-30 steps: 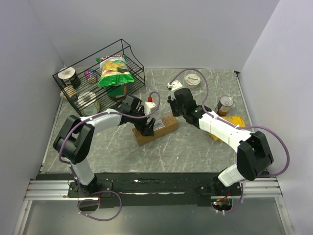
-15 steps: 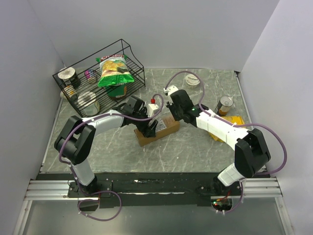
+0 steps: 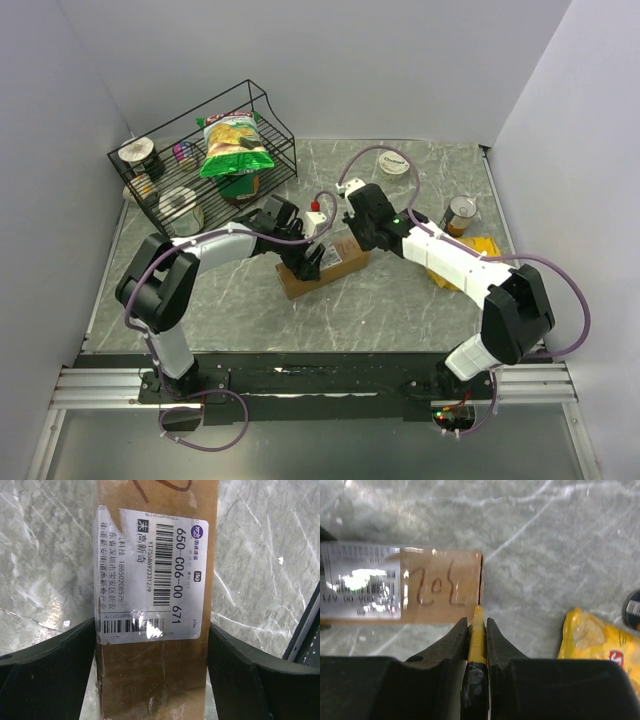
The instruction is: Unpack the express box
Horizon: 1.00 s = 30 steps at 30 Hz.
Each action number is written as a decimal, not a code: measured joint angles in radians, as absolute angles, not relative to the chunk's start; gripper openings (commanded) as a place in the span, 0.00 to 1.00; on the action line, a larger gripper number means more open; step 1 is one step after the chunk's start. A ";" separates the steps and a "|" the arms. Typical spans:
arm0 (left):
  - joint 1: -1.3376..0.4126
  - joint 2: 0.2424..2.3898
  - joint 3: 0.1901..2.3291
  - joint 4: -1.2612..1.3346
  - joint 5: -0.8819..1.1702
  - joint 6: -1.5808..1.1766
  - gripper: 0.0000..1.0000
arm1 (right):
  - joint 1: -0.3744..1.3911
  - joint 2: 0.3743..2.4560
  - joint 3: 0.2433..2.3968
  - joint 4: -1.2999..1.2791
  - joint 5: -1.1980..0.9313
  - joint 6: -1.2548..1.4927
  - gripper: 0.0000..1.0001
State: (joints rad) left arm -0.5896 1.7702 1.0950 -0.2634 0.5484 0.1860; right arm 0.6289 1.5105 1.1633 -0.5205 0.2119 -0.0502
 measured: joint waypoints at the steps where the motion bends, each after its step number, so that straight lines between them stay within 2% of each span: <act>1: -0.590 1.773 1.100 -0.269 0.550 0.186 0.05 | 0.630 1.503 1.163 -0.542 0.210 -0.048 0.00; 9: -0.603 1.798 1.130 -0.275 0.577 0.184 0.06 | 0.631 1.451 1.203 -0.632 0.224 -0.047 0.00; 11: -0.604 1.800 1.135 -0.278 0.571 0.175 0.11 | 0.633 1.436 1.249 -0.646 0.225 -0.050 0.00; 12: -0.606 1.801 1.137 -0.280 0.569 0.173 0.18 | 0.636 1.414 1.269 -0.631 0.227 -0.054 0.00; 13: -0.607 1.802 1.140 -0.284 0.565 0.173 0.33 | 0.637 1.384 1.276 -0.609 0.231 -0.062 0.00; 14: -0.609 1.802 1.143 -0.289 0.561 0.173 0.74 | 0.637 1.356 1.277 -0.588 0.234 -0.071 0.00; 15: -0.611 1.802 1.148 -0.295 0.555 0.173 0.96 | 0.637 1.312 1.272 -0.554 0.240 -0.099 0.00; 20: -0.617 1.810 1.186 -0.369 0.545 0.201 0.96 | 0.604 1.119 1.123 -0.319 0.210 -0.308 0.00; 22: -0.615 1.810 1.202 -0.420 0.545 0.222 0.96 | 0.552 1.020 0.937 -0.168 0.155 -0.461 0.00; 25: -0.603 1.806 1.221 -0.486 0.545 0.253 0.96 | 0.505 0.912 0.637 0.039 0.081 -0.701 0.05; 27: -0.590 1.799 1.237 -0.528 0.552 0.269 0.97 | 0.501 0.878 0.443 0.184 0.015 -0.875 0.18; 28: -0.577 1.796 1.256 -0.561 0.562 0.273 0.96 | 0.501 0.876 0.358 0.258 -0.014 -0.955 0.28; 29: -0.568 1.794 1.270 -0.579 0.572 0.275 0.97 | 0.501 0.877 0.300 0.309 -0.036 -1.011 0.52; 30: -0.558 1.792 1.290 -0.598 0.582 0.276 0.96 | 0.501 0.880 0.236 0.369 -0.062 -1.071 0.60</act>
